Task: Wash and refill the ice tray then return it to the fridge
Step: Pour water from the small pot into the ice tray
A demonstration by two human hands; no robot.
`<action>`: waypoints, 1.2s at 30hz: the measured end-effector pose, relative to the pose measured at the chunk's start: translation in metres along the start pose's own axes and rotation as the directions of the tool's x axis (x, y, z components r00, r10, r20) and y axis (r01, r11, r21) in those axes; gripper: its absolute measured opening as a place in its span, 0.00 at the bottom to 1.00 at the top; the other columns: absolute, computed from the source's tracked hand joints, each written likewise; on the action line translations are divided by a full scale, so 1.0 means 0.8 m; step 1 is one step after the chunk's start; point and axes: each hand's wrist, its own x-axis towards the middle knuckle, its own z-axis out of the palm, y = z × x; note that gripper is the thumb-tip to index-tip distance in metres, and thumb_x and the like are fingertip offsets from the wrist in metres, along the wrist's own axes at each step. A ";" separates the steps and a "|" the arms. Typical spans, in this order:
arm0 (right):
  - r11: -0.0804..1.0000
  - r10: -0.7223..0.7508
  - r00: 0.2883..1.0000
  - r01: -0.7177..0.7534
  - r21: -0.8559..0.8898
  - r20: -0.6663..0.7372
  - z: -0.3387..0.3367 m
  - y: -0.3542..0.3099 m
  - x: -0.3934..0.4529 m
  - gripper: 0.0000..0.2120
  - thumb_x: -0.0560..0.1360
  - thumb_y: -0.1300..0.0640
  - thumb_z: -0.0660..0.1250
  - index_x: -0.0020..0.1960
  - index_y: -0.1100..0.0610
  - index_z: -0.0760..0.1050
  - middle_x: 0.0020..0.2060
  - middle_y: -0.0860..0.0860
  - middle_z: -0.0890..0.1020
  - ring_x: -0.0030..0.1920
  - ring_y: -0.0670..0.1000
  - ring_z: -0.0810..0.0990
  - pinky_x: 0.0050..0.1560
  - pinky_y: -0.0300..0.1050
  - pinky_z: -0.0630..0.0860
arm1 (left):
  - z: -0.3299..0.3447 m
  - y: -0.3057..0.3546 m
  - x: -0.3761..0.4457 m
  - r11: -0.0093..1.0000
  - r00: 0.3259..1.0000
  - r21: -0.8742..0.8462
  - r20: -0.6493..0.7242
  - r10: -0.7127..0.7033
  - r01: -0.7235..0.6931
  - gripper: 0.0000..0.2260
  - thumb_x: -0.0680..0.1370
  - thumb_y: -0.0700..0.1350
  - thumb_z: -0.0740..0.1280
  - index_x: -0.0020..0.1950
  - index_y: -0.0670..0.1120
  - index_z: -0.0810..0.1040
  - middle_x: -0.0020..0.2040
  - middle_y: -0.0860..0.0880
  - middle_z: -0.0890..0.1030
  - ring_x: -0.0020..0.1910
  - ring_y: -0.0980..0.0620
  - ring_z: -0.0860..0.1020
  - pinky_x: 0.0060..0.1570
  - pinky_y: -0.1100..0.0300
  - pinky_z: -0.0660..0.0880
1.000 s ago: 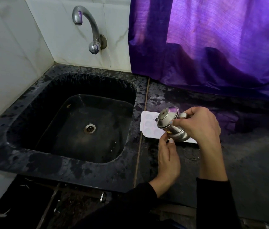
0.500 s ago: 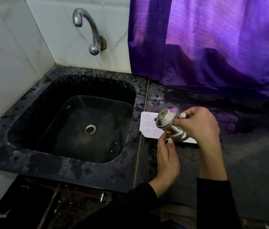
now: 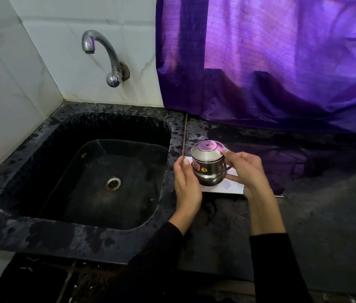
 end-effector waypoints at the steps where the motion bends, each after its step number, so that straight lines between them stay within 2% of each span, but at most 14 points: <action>1: 0.999 0.014 1.000 -0.015 0.033 0.013 0.000 0.003 0.004 0.13 0.76 0.55 0.70 0.35 0.56 0.72 0.36 0.51 0.80 0.39 0.45 0.78 0.44 0.46 0.81 | -0.001 0.002 0.006 1.000 1.000 -0.003 -0.008 0.012 -0.012 0.17 0.83 0.50 0.52 0.69 0.46 0.69 0.66 0.49 0.73 0.64 0.54 0.70 0.61 0.63 0.64; 4: 0.993 0.042 0.999 -0.046 0.113 0.032 0.000 0.011 0.015 0.13 0.76 0.56 0.70 0.35 0.56 0.71 0.33 0.50 0.79 0.36 0.44 0.78 0.40 0.44 0.80 | 0.000 0.003 0.024 0.999 0.999 0.018 0.006 0.039 -0.039 0.18 0.83 0.51 0.51 0.68 0.45 0.70 0.65 0.47 0.75 0.66 0.51 0.71 0.66 0.57 0.66; 9: 0.983 0.032 0.999 -0.039 0.178 0.042 0.006 0.021 0.036 0.12 0.76 0.57 0.69 0.36 0.57 0.72 0.34 0.51 0.78 0.37 0.46 0.77 0.41 0.44 0.80 | 0.009 0.009 0.050 0.999 0.997 0.029 0.074 0.022 -0.024 0.27 0.78 0.61 0.50 0.68 0.47 0.72 0.66 0.47 0.75 0.66 0.50 0.72 0.69 0.49 0.66; 12: 0.976 0.020 0.999 -0.025 0.216 0.025 0.008 0.020 0.054 0.11 0.76 0.59 0.68 0.36 0.58 0.72 0.33 0.51 0.78 0.36 0.46 0.76 0.40 0.44 0.80 | 0.019 0.014 0.068 1.000 0.996 0.013 0.092 -0.001 0.000 0.23 0.79 0.59 0.52 0.65 0.47 0.74 0.64 0.46 0.77 0.65 0.50 0.73 0.68 0.48 0.67; 15: 0.971 0.030 1.000 -0.029 0.236 -0.002 0.014 0.016 0.075 0.11 0.76 0.59 0.69 0.36 0.58 0.72 0.33 0.53 0.76 0.36 0.47 0.75 0.39 0.43 0.81 | 0.032 0.021 0.086 1.000 0.994 0.027 0.108 -0.017 0.015 0.26 0.77 0.61 0.52 0.66 0.47 0.73 0.65 0.47 0.76 0.65 0.50 0.73 0.69 0.49 0.66; 18: 0.968 0.050 0.999 -0.044 0.249 -0.020 0.022 0.008 0.102 0.11 0.76 0.59 0.68 0.36 0.58 0.72 0.32 0.53 0.76 0.34 0.48 0.74 0.38 0.42 0.80 | 0.048 0.025 0.109 0.999 0.995 0.040 0.098 -0.028 0.024 0.20 0.82 0.55 0.52 0.65 0.45 0.74 0.61 0.49 0.77 0.64 0.49 0.73 0.68 0.51 0.67; 22: 0.968 0.076 0.997 -0.071 0.240 -0.011 0.028 -0.003 0.150 0.11 0.76 0.57 0.69 0.36 0.56 0.71 0.34 0.51 0.76 0.37 0.46 0.75 0.48 0.46 0.78 | 0.073 0.034 0.142 0.997 0.994 0.048 0.091 -0.064 0.060 0.21 0.82 0.55 0.52 0.67 0.45 0.72 0.64 0.48 0.75 0.65 0.50 0.72 0.64 0.57 0.66; 27: 0.962 0.099 0.995 -0.094 0.257 -0.006 0.034 -0.008 0.208 0.11 0.76 0.58 0.68 0.37 0.55 0.70 0.35 0.50 0.77 0.39 0.46 0.76 0.50 0.47 0.77 | 0.105 0.035 0.184 0.989 0.981 0.043 0.124 -0.149 0.144 0.23 0.81 0.57 0.53 0.70 0.46 0.69 0.69 0.48 0.72 0.68 0.49 0.69 0.69 0.51 0.65; 30: 0.968 0.109 0.994 -0.103 0.228 -0.015 0.034 -0.006 0.238 0.11 0.76 0.57 0.68 0.37 0.54 0.71 0.36 0.50 0.77 0.41 0.47 0.76 0.52 0.49 0.76 | 0.121 0.032 0.203 0.982 0.977 0.069 0.109 -0.182 0.175 0.21 0.82 0.56 0.53 0.71 0.48 0.67 0.69 0.49 0.70 0.68 0.49 0.68 0.68 0.54 0.64; 36: 0.976 0.096 0.995 -0.087 0.200 -0.034 0.037 0.003 0.267 0.12 0.76 0.56 0.68 0.36 0.53 0.69 0.34 0.49 0.76 0.38 0.45 0.75 0.43 0.42 0.75 | 0.139 0.031 0.216 0.980 0.978 0.079 0.092 -0.189 0.182 0.20 0.83 0.55 0.52 0.71 0.47 0.68 0.67 0.48 0.72 0.67 0.49 0.69 0.61 0.58 0.64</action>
